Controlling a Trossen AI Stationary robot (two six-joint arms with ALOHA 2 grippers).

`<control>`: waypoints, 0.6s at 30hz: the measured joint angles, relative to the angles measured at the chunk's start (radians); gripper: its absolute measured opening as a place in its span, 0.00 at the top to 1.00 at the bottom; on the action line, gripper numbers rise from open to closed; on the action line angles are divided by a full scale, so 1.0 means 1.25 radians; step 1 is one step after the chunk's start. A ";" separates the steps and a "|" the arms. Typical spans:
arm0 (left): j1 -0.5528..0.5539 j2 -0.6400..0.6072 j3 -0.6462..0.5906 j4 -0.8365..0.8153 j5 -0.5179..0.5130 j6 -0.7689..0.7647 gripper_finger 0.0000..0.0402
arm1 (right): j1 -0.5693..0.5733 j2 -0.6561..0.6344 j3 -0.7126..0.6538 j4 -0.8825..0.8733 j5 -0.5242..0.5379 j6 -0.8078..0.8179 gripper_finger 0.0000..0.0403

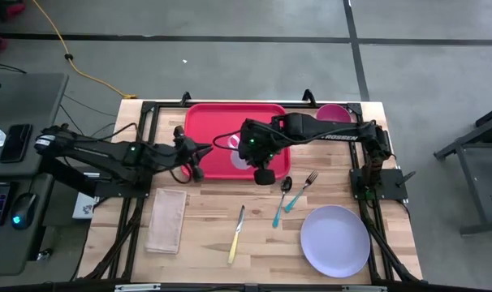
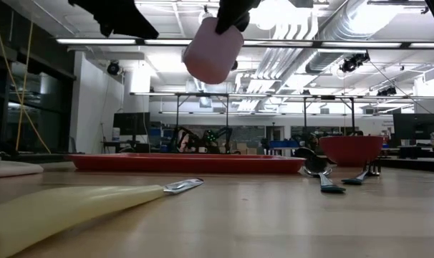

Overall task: Set up tray
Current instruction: Put the pink cup on the red serving tray

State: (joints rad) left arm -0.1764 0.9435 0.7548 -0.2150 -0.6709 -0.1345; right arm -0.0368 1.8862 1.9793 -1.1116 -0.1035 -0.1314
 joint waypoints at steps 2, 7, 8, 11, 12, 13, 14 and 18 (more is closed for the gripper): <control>0.000 0.029 0.014 0.002 -0.019 0.000 0.80 | 0.000 0.000 0.000 0.000 -0.002 0.000 1.00; 0.000 0.077 0.039 0.002 -0.027 0.000 0.80 | 0.000 0.000 0.000 0.000 -0.001 -0.006 1.00; 0.000 0.081 0.043 0.002 -0.026 0.000 0.80 | 0.000 0.000 0.000 0.000 0.000 -0.006 1.00; 0.000 0.087 0.052 0.002 -0.023 0.000 0.80 | 0.000 0.000 0.000 0.000 0.000 -0.008 1.00; 0.000 0.088 0.054 0.005 -0.021 0.000 0.80 | 0.000 0.000 0.000 0.000 0.000 -0.011 1.00; 0.000 0.088 0.056 0.006 -0.021 0.000 0.80 | 0.000 0.000 0.000 0.001 -0.001 -0.014 1.00; 0.000 0.088 0.056 0.008 -0.019 0.000 0.80 | 0.000 0.000 0.000 0.001 0.000 -0.015 1.00; 0.000 0.088 0.056 0.008 -0.010 0.000 0.79 | 0.000 0.000 0.000 0.001 -0.002 -0.019 1.00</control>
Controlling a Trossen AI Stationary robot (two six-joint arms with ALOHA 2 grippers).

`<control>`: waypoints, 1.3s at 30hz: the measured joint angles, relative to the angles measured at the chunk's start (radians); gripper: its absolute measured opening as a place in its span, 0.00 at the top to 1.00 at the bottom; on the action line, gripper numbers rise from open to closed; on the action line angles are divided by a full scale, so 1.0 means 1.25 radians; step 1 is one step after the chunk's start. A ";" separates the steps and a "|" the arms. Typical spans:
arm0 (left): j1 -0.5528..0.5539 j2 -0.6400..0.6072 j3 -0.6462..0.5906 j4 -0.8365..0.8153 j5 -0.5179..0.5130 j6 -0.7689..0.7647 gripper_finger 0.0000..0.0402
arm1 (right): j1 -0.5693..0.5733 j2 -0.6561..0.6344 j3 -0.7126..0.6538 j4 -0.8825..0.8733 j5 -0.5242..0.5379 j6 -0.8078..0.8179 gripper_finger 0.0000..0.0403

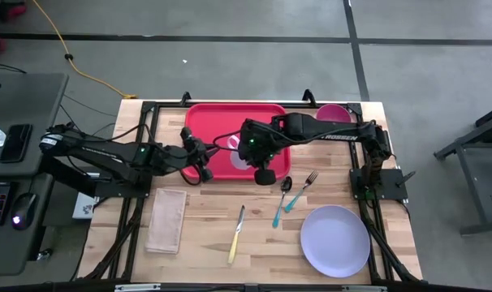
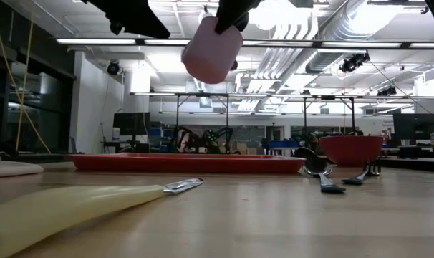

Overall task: Set up tray
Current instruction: Put the pink cup on the red serving tray

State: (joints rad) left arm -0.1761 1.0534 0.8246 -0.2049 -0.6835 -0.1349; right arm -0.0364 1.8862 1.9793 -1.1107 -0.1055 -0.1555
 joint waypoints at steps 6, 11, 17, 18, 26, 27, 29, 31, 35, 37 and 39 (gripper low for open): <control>0.000 0.000 0.000 0.001 -0.036 -0.021 0.62 | 0.004 0.000 0.000 0.006 -0.004 -0.005 1.00; 0.007 0.001 0.000 0.024 -0.051 -0.015 0.47 | 0.004 0.000 0.000 0.020 -0.005 -0.007 1.00; 0.065 0.029 0.001 0.040 0.031 -0.006 0.37 | 0.003 0.000 0.000 0.044 -0.005 -0.008 1.00; 0.075 0.033 0.001 0.037 0.043 -0.010 0.36 | 0.003 0.000 0.000 0.045 -0.005 -0.008 1.00; 0.129 0.044 0.000 0.088 0.079 -0.022 0.34 | 0.003 0.000 0.000 0.043 -0.005 -0.008 1.00; 0.135 0.044 0.000 0.089 0.083 -0.022 0.34 | 0.003 0.000 0.000 0.043 -0.005 -0.008 1.00; 0.146 0.044 0.000 0.086 0.102 -0.022 0.34 | 0.003 0.000 0.000 0.048 -0.005 -0.008 1.00; 0.156 0.045 0.000 0.088 0.122 -0.022 0.34 | 0.003 0.000 0.000 0.054 -0.005 -0.008 1.00; 0.169 0.057 0.000 0.104 0.141 -0.022 0.34 | 0.003 0.000 0.000 0.072 -0.005 -0.008 1.00; 0.168 0.063 -0.001 0.120 0.142 -0.018 0.35 | 0.003 0.000 0.000 0.077 -0.005 -0.007 1.00; 0.168 0.069 0.000 0.143 0.141 0.003 0.37 | 0.003 0.000 0.000 0.077 -0.005 -0.004 1.00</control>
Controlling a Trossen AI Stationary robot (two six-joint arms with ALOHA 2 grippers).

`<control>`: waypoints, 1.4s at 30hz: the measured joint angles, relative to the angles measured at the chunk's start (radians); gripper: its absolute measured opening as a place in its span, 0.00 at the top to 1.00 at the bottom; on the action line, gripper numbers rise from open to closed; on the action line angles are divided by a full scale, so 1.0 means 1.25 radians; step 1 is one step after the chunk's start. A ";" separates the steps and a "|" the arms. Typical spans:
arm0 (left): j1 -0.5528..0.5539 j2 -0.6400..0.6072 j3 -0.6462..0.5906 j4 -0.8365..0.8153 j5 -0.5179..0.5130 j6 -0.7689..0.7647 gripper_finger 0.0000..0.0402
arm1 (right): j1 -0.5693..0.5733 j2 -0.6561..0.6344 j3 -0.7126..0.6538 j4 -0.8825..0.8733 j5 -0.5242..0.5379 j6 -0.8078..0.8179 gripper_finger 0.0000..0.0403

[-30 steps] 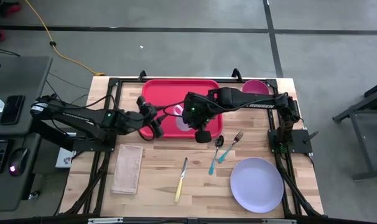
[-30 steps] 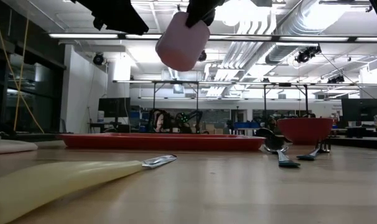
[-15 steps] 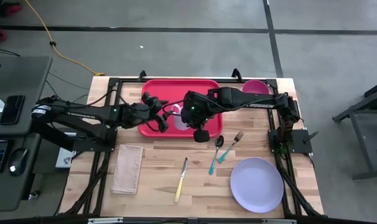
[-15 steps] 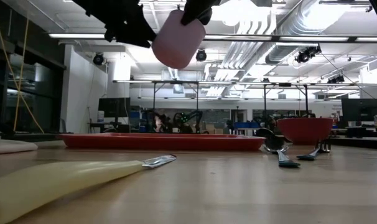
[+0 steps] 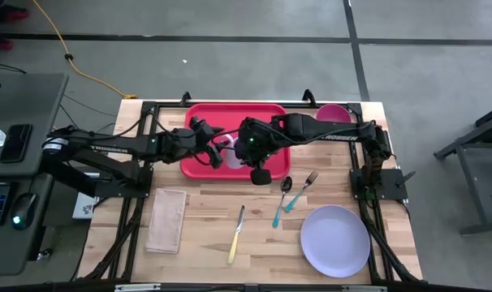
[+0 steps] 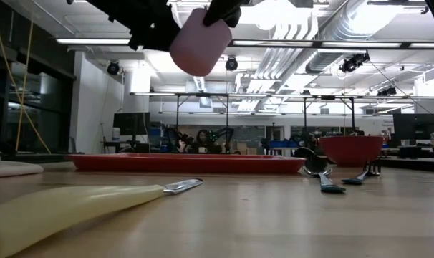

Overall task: Set up tray
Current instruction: Put the pink cup on the red serving tray

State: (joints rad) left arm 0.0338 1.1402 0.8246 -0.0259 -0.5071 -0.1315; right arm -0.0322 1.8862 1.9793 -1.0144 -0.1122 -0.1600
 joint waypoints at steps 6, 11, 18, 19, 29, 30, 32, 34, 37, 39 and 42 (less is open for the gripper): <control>0.000 0.002 0.000 0.028 -0.005 0.042 0.48 | 0.000 0.000 -0.010 0.010 0.008 0.019 1.00; 0.000 0.003 0.000 0.023 -0.005 0.048 0.59 | 0.000 0.000 -0.050 0.030 0.028 0.038 1.00; -0.001 0.003 -0.001 0.013 0.000 0.052 0.74 | 0.000 -0.001 -0.091 0.086 0.027 0.045 1.00; -0.001 0.003 -0.001 0.012 0.001 0.061 0.75 | 0.000 -0.001 -0.092 0.087 0.027 0.045 1.00; 0.000 0.020 -0.001 0.013 0.000 0.085 0.81 | 0.010 -0.001 -0.093 0.098 0.025 0.048 1.00; 0.000 0.024 -0.001 0.010 0.001 0.084 0.81 | 0.013 -0.001 -0.093 0.098 0.026 0.050 1.00; -0.001 0.036 -0.001 0.010 0.000 0.084 0.82 | 0.019 0.000 -0.094 0.103 0.032 0.051 1.00; -0.001 0.046 0.000 0.013 0.000 0.084 0.82 | 0.023 0.000 -0.094 0.101 0.039 0.052 1.00; -0.001 0.055 0.000 0.016 0.000 0.083 0.82 | 0.026 0.001 -0.094 0.100 0.044 0.059 1.00; -0.001 0.056 0.000 0.012 0.001 0.081 0.82 | 0.026 0.001 -0.094 0.101 0.042 0.064 1.00; 0.000 0.056 0.000 0.012 0.001 0.081 0.82 | 0.026 0.001 -0.094 0.101 0.042 0.064 1.00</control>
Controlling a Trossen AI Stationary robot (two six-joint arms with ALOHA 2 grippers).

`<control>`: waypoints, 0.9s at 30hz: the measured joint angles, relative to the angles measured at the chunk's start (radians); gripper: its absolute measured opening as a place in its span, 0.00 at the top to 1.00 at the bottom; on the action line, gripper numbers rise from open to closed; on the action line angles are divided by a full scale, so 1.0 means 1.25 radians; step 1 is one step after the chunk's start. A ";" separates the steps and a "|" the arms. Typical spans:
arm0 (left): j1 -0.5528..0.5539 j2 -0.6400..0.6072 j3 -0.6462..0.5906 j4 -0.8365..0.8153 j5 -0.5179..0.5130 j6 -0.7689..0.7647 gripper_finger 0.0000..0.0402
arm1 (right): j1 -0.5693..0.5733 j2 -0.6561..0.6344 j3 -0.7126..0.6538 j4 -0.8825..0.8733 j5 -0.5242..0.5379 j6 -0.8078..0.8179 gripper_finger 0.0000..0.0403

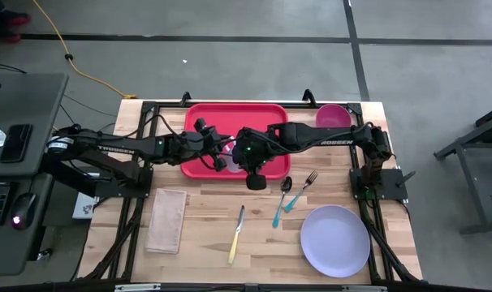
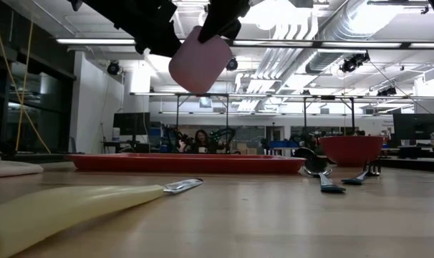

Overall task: Set up tray
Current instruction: Put the pink cup on the red serving tray

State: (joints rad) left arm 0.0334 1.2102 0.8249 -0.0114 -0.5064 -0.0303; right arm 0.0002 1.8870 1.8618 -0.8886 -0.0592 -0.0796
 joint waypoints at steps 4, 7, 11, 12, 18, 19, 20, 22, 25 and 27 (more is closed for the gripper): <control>0.000 0.000 0.000 -0.008 0.000 0.001 0.85 | 0.001 0.000 0.000 0.002 0.000 0.011 1.00; 0.000 0.001 0.000 -0.022 0.002 0.004 0.92 | 0.002 0.000 0.000 0.003 0.000 0.017 1.00; 0.000 0.001 -0.001 -0.025 0.004 0.006 0.97 | 0.002 -0.001 0.002 0.009 0.001 0.022 1.00; 0.000 0.001 -0.001 -0.025 0.001 0.005 0.96 | 0.002 -0.001 0.002 0.013 0.001 0.022 0.99; 0.000 0.001 -0.001 -0.026 0.007 -0.002 0.98 | 0.003 -0.001 0.003 0.035 0.000 0.018 0.94; 0.000 0.001 -0.001 -0.026 0.007 -0.004 0.98 | 0.003 -0.001 0.003 0.036 -0.002 0.018 0.93; 0.000 0.001 -0.001 -0.026 0.008 -0.007 0.98 | 0.003 -0.001 0.003 0.036 -0.004 0.018 0.93; 0.000 0.001 -0.001 -0.025 0.010 -0.008 0.97 | 0.002 -0.001 0.003 0.036 -0.013 0.018 0.92; 0.000 0.001 -0.001 -0.025 0.012 -0.008 0.98 | 0.002 -0.001 0.003 0.034 -0.015 0.019 0.93; 0.000 0.001 -0.001 -0.025 0.012 -0.007 0.98 | 0.002 -0.001 0.003 0.032 -0.016 0.019 0.94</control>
State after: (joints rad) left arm 0.0330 1.2118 0.8238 -0.0433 -0.4915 -0.0392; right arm 0.0030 1.8858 1.8652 -0.8481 -0.0788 -0.0556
